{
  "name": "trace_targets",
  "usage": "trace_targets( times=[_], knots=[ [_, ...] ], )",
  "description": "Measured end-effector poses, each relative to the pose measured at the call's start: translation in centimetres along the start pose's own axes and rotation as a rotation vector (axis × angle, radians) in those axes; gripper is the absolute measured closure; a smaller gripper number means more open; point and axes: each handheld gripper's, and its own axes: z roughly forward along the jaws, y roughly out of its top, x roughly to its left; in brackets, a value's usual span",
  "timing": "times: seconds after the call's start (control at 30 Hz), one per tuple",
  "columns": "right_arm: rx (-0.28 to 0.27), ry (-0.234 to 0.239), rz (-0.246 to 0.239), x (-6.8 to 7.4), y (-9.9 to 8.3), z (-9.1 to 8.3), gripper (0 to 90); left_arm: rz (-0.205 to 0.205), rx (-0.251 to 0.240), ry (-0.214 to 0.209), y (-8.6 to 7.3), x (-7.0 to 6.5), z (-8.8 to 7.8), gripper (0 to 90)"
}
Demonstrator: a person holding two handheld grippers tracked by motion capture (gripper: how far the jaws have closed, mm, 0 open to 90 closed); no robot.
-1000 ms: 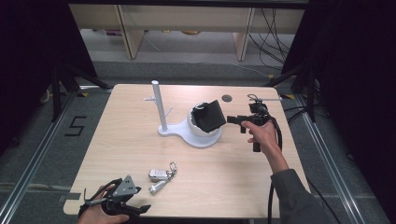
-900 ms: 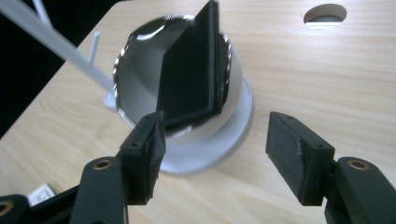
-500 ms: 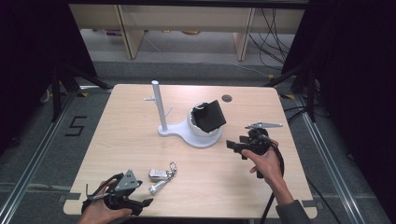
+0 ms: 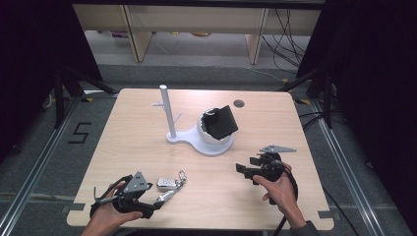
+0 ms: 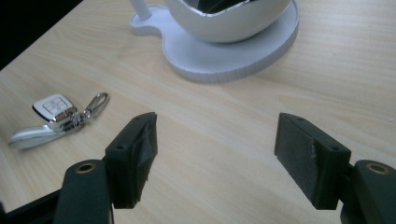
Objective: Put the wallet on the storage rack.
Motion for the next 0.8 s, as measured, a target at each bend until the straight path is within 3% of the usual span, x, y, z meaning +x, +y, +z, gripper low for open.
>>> trace_targets(
  times=[0.03,0.1,0.13,0.17,0.4,0.43,0.5,0.53,0.6,0.63,0.8],
  knots=[
    [0.010,0.017,0.028,0.4,-0.6,-0.1,30.1,-0.003,0.000,0.001,0.4,0.1,0.1,27.9],
    [0.022,0.023,0.035,0.5,-0.9,-0.3,30.0,-0.005,-0.005,-0.003,0.6,0.1,0.2,27.9],
    [0.010,0.025,-0.006,0.2,-1.2,-0.3,30.0,0.002,-0.001,-0.001,0.8,0.2,0.3,27.9],
    [0.016,0.014,-0.010,0.3,-1.8,-0.5,30.0,0.005,0.001,-0.011,1.3,0.2,0.7,27.9],
    [0.013,0.018,-0.004,0.3,-3.7,-1.3,29.8,0.014,0.029,-0.022,2.9,0.4,2.3,28.4],
    [0.025,-0.001,0.022,0.5,-4.0,-1.5,29.9,0.014,0.037,-0.025,3.2,0.5,2.6,28.6],
    [0.019,0.014,-0.006,0.5,-4.8,-1.8,29.9,0.023,0.052,-0.031,3.7,0.6,3.2,28.9],
    [0.028,-0.004,-0.021,0.5,-4.9,-2.0,29.9,0.017,0.052,-0.034,4.0,0.6,3.5,29.0],
    [0.028,0.007,-0.020,0.5,-5.1,-2.0,29.9,0.025,0.071,-0.042,4.5,0.6,4.1,29.2],
    [0.039,0.000,0.015,0.8,-5.3,-2.2,29.9,0.035,0.074,-0.044,4.8,0.6,4.3,29.4],
    [0.032,0.003,-0.017,0.4,-5.9,-2.3,29.9,0.054,0.109,-0.047,5.8,0.6,5.4,30.3]
  ],
)
